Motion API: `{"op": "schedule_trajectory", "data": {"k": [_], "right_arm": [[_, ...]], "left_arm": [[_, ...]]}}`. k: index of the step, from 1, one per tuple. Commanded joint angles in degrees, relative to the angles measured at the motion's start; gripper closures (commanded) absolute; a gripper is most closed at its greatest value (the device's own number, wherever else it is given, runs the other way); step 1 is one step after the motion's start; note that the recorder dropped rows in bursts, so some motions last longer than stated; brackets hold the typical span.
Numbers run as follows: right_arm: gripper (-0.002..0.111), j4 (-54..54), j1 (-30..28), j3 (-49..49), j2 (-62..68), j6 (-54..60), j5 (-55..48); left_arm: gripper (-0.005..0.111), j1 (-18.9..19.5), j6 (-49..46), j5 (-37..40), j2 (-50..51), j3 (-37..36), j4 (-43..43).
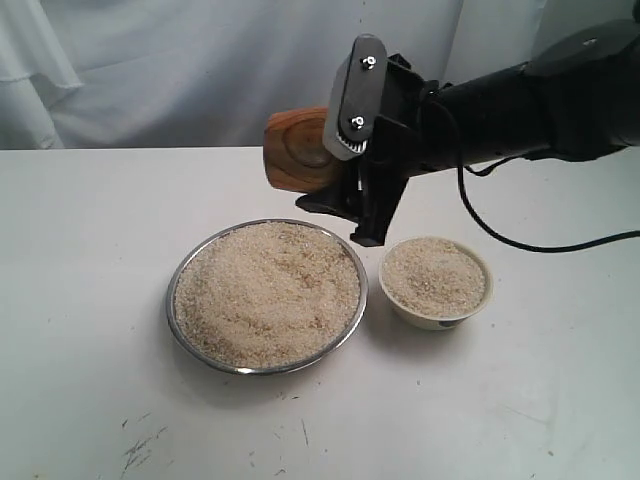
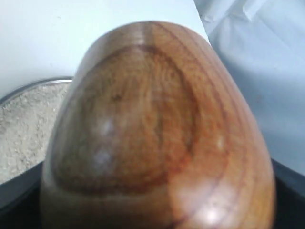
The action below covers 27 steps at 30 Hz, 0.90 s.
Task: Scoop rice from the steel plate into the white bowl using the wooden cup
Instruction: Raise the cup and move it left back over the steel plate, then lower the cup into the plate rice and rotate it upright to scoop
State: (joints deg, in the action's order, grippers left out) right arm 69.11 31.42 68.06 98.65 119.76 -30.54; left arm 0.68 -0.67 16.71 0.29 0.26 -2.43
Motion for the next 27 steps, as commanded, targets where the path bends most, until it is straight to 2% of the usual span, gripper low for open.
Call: {"op": "schedule_trajectory", "data": {"k": [1, 9, 16, 19, 27], "right_arm": [[0.108, 2.1, 1.9, 1.5, 2.4, -0.7, -3.3], [0.108, 2.3, 2.9, 1.4, 2.4, -5.3, -2.0], [0.108, 2.0, 3.4, 1.5, 4.3, -0.3, 1.4], [0.108, -0.2, 4.7, 2.8, 7.3, 1.3, 3.9], [0.108, -1.2, 6.3, 8.5, 19.2, 1.3, 3.2]], "left_arm": [[0.107, -0.1, 0.2, -0.4, -0.3, -0.3, 0.0], [0.107, -0.1, 0.2, -0.4, -0.3, -0.3, 0.0], [0.107, -0.1, 0.2, -0.4, -0.3, -0.3, 0.0], [0.107, -0.1, 0.2, -0.4, -0.3, -0.3, 0.0], [0.107, -0.1, 0.2, -0.4, -0.3, -0.3, 0.0]]}}
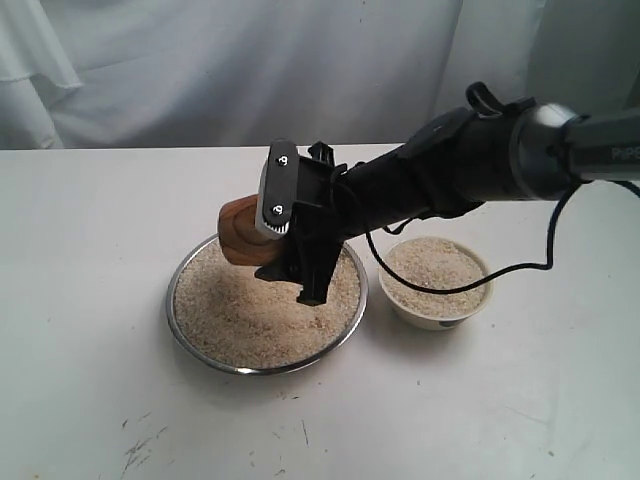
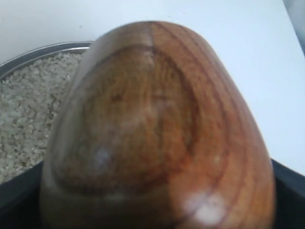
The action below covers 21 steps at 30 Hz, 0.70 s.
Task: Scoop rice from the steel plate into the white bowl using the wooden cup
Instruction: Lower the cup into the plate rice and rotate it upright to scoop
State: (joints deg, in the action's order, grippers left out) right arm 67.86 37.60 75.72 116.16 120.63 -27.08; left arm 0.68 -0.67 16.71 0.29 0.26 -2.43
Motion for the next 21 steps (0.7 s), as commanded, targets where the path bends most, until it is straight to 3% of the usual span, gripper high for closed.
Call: {"op": "schedule_trajectory", "data": {"k": [1, 7, 10, 13, 17, 21], "right_arm": [[0.108, 0.0, 0.1, 0.9, 1.9, 0.4, -0.3], [0.108, 0.7, 0.1, 0.9, 4.6, -0.6, 3.4], [0.102, 0.7, -0.3, 0.9, 4.6, -3.2, 3.4], [0.087, 0.7, -0.5, 0.9, 4.6, -3.7, 3.0], [0.052, 0.7, -0.5, 0.9, 4.6, -4.6, 2.9], [0.033, 0.7, -0.5, 0.9, 4.6, -5.7, 3.1]], "left_arm": [[0.107, -0.1, 0.2, -0.4, -0.3, -0.3, 0.0], [0.107, -0.1, 0.2, -0.4, -0.3, -0.3, 0.0], [0.107, -0.1, 0.2, -0.4, -0.3, -0.3, 0.0], [0.107, -0.1, 0.2, -0.4, -0.3, -0.3, 0.0], [0.107, -0.1, 0.2, -0.4, -0.3, -0.3, 0.0], [0.107, -0.1, 0.2, -0.4, -0.3, -0.3, 0.0]]}}
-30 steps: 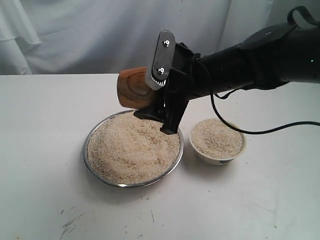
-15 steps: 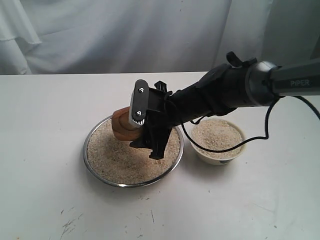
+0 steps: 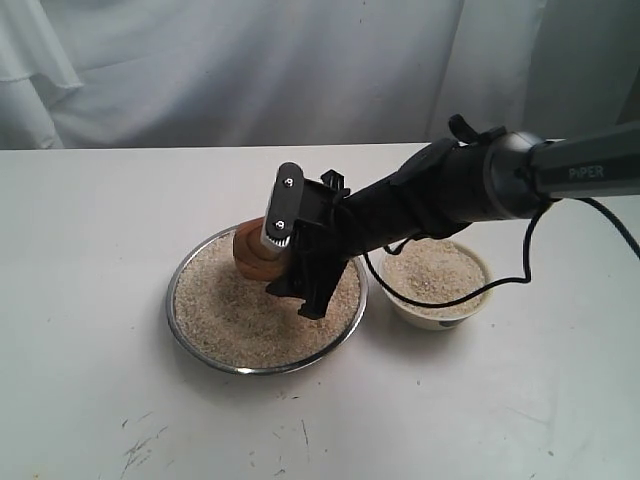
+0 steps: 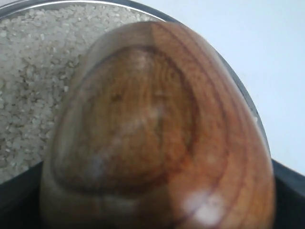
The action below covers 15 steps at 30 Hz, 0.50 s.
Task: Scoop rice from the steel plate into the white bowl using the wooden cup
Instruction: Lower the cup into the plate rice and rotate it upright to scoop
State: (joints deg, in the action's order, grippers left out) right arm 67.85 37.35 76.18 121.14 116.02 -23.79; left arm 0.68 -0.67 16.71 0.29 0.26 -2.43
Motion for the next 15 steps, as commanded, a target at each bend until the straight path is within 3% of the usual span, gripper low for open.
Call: {"op": "schedule_trajectory", "data": {"k": [1, 15], "right_arm": [[0.031, 0.7, -0.3, 0.4, -0.4, -1.2, -0.2], [0.031, 0.7, -0.3, 0.4, -0.4, -3.6, 1.6]], "left_arm": [[0.107, -0.1, 0.2, -0.4, -0.3, -0.3, 0.0], [0.107, -0.1, 0.2, -0.4, -0.3, -0.3, 0.0]]}}
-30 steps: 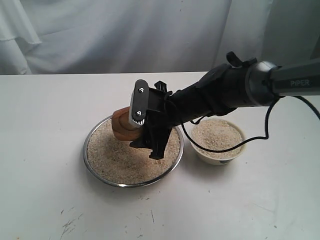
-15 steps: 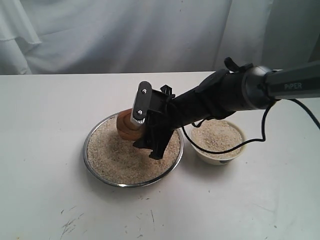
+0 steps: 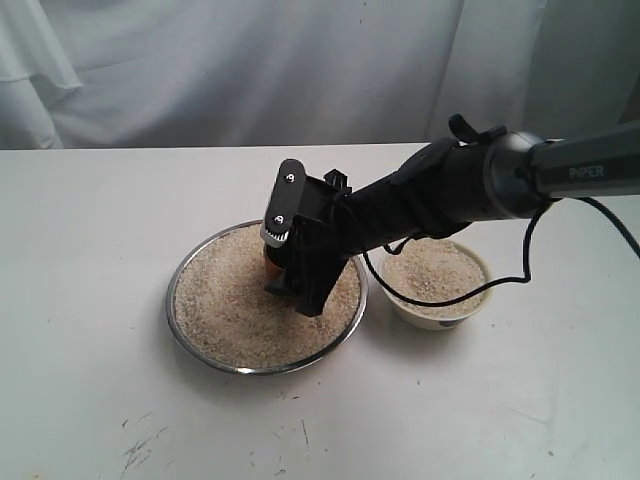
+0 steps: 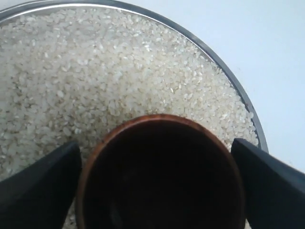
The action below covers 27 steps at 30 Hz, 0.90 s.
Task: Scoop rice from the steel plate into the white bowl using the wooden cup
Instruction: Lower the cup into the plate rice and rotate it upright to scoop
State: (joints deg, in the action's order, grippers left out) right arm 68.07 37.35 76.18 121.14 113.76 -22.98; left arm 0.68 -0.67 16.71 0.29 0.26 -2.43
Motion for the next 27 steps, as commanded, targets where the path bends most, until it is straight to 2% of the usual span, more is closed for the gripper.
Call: {"op": "schedule_trajectory", "data": {"k": [1, 13, 17, 19, 24, 27], "right_arm": [[0.031, 0.5, -0.3, 0.4, -0.4, -1.3, 0.8], [0.032, 0.4, -1.5, 0.0, -0.4, -4.4, 0.8], [0.037, 0.4, -1.7, 0.0, -0.4, -5.3, 0.3], [0.047, 0.4, -1.7, 0.0, -0.4, -5.3, 0.3], [0.089, -1.3, -1.7, 0.0, -2.5, -5.8, -1.4], [0.108, -6.1, -1.7, 0.2, -4.9, -5.9, -1.4]], "left_arm": [[0.107, -0.1, 0.2, -0.4, -0.3, -0.3, 0.0], [0.107, -0.1, 0.2, -0.4, -0.3, -0.3, 0.0], [0.107, -0.1, 0.2, -0.4, -0.3, -0.3, 0.0], [0.107, -0.1, 0.2, -0.4, -0.3, -0.3, 0.0], [0.107, -0.1, 0.2, -0.4, -0.3, -0.3, 0.0], [0.107, -0.1, 0.2, -0.4, -0.3, -0.3, 0.0]]}}
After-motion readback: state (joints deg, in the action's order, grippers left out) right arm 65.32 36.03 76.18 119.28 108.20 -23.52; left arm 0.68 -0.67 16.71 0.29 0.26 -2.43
